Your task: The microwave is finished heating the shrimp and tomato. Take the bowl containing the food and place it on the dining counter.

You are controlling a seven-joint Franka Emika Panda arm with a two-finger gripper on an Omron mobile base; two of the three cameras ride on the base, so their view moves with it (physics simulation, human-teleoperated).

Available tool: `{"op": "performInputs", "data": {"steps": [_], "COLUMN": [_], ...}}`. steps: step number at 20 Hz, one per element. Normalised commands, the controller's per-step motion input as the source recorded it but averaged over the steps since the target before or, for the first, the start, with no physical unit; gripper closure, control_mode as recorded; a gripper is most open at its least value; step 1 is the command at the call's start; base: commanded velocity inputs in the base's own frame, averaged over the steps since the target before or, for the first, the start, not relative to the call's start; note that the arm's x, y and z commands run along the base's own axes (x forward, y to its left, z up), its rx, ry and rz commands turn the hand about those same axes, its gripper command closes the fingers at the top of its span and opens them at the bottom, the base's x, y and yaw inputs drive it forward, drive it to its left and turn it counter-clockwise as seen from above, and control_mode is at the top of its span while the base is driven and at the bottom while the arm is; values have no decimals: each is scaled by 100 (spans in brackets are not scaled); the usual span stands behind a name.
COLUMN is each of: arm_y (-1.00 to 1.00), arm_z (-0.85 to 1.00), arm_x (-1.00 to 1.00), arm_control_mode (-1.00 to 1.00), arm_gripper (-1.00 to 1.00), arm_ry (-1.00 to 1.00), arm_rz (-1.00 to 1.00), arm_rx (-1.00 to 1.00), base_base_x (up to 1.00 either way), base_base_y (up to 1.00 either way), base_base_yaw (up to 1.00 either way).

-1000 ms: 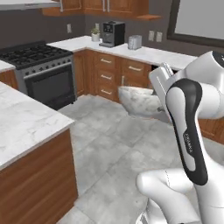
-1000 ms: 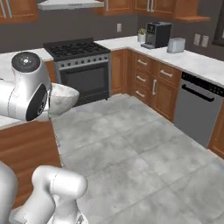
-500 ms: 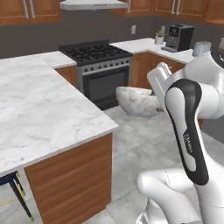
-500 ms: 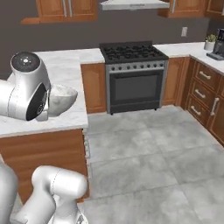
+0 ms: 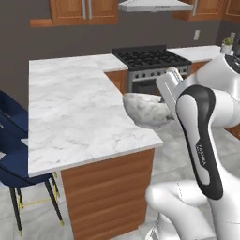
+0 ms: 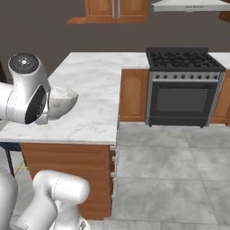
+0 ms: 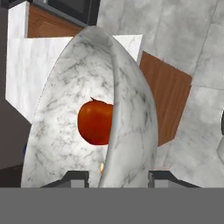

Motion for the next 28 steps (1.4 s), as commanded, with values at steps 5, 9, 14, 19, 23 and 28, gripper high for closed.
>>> {"op": "performInputs", "data": {"steps": [5,9,14,19,23,28], "arm_y": [2,14,43,31,16,8], "arm_z": [-4,-40,-66,-65,-45,-37], "arm_x": [68,100,100,100,86,73], "arm_control_mode": [-100,-100,-100,-100,-100,-100], "arm_gripper": [100,100,100,100,100,100], "arm_ry": [-7,-4,-1,2,2,0], "arm_rz": [0,4,8,17,18,15], "arm_rx": [-1,-8,-12,-8,-2,-5], "base_base_x": [10,0,0,0,0,0], "base_base_y": [0,0,0,0,0,0], "base_base_yaw": [0,0,0,0,0,0]}}
